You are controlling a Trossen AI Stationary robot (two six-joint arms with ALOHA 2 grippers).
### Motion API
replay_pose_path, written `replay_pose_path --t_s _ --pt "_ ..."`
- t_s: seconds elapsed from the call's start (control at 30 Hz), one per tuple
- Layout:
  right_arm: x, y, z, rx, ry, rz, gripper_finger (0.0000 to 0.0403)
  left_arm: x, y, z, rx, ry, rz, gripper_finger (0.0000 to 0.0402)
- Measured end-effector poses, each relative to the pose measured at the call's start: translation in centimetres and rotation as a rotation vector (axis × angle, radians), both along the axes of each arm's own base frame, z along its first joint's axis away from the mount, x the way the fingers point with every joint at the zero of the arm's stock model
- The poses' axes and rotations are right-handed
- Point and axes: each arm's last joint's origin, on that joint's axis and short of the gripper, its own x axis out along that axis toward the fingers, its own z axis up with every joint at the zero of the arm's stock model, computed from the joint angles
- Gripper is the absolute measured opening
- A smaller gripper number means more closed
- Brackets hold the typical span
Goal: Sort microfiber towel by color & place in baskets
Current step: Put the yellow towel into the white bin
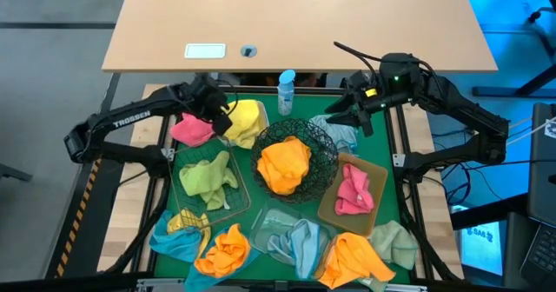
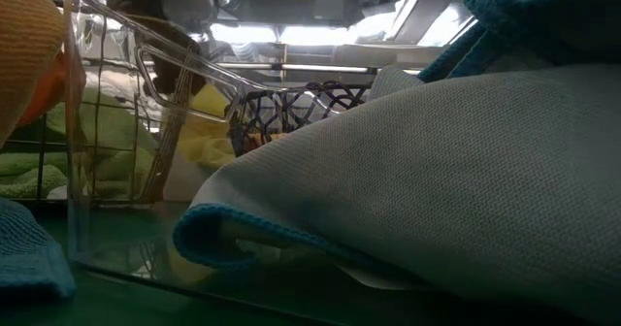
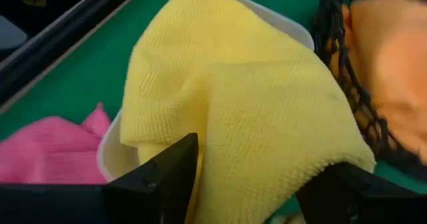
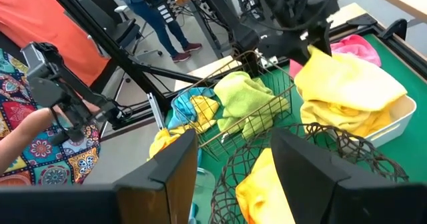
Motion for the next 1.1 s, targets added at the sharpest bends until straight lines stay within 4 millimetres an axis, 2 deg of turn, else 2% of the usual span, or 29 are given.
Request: replay_pose_path --t_s 0.3,0.47,0.67,0.83,1.1 --pt "0.0 0.0 0.0 0.001 0.002 0.0 0.0189 -0.5 0.0 3.9 0.122 0.08 -0.153 0.0203" --pt "0.0 0.0 0.0 0.002 0.005 0.0 0.0189 0.2 0.4 4.6 0.174 -0.01 -0.121 0.0195" --pt "-0.1 0.0 -0.3 0.01 0.03 0.0 0.0189 0.2 0.1 4.2 0.117 -0.005 -0.139 0.0185" --pt "-0.2 0.1 -0.4 0.016 0.047 0.0 0.0189 -0.2 -0.4 2.7 0.053 0.059 -0.156 0.0168" --pt "-0.2 0.1 -0.4 0.014 0.047 0.001 0.0189 0.9 -0.4 -3.5 0.094 0.022 -0.17 0.0141"
